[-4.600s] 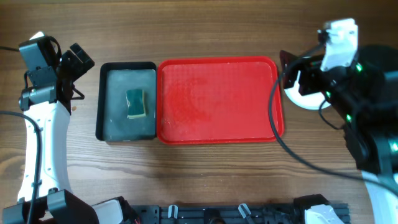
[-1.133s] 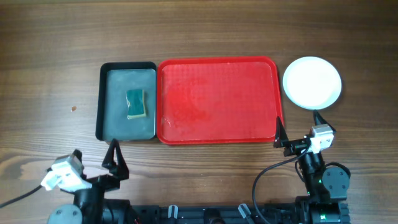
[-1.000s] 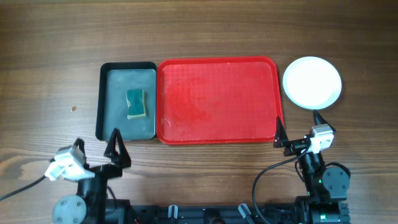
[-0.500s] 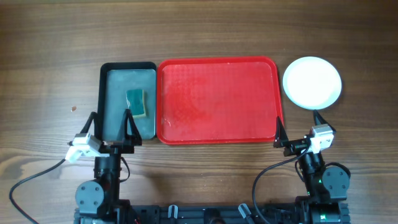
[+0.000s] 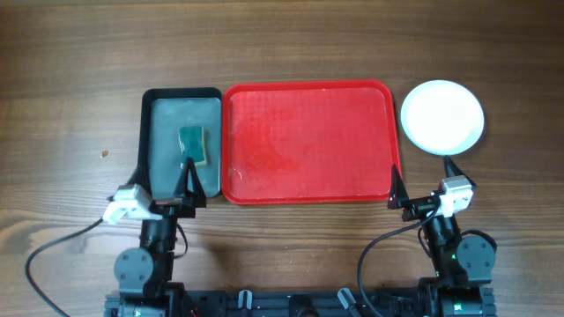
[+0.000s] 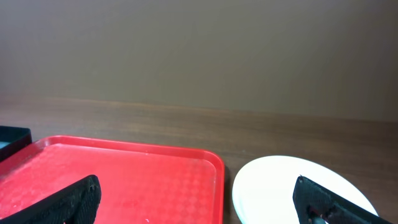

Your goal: Clean dirty plates on tray and stack at the side

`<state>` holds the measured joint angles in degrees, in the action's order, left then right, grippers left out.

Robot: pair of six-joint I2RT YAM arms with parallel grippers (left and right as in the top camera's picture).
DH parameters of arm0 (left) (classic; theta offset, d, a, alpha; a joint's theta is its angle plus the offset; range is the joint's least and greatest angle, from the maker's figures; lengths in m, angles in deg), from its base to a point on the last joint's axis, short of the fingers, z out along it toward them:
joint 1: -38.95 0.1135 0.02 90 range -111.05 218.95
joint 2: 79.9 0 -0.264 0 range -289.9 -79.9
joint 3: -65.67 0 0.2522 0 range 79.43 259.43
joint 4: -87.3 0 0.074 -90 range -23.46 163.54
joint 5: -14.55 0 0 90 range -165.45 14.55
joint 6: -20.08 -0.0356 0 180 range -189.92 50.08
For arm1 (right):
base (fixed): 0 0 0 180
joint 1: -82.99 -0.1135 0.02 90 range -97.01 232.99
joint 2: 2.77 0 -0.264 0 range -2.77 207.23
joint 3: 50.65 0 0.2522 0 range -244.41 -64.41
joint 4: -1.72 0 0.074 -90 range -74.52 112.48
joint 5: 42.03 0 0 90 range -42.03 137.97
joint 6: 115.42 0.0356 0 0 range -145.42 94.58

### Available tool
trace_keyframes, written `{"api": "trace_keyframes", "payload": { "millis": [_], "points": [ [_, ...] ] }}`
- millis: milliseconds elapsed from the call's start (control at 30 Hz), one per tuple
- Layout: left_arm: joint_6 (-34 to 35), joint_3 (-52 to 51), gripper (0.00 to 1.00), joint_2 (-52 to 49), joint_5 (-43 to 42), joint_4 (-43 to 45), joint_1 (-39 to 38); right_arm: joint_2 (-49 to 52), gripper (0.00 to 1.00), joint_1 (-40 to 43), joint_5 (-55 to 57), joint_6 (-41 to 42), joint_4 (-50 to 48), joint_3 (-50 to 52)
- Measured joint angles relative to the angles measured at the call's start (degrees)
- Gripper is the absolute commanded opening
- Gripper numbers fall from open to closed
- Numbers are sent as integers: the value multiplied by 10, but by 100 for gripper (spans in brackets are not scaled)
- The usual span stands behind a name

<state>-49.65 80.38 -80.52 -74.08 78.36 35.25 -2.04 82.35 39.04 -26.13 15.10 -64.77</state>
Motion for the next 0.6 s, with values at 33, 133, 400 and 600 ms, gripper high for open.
{"api": "trace_keyframes", "payload": {
  "millis": [33, 133, 400, 600],
  "points": [
    [0, -1, 100, 0, 0, -57, 0, 0, 100, 0, 0, 0, 0, 0],
    [-16, -5, 100, -1, -4, -89, 0, 0, 100, 0, 0, 0, 0, 0],
    [-178, -5, 100, -1, -13, -89, 0, 0, 100, 0, 0, 0, 0, 0],
    [-218, -5, 100, -1, -15, -89, 0, 0, 100, 0, 0, 0, 0, 0]
  ]
}}
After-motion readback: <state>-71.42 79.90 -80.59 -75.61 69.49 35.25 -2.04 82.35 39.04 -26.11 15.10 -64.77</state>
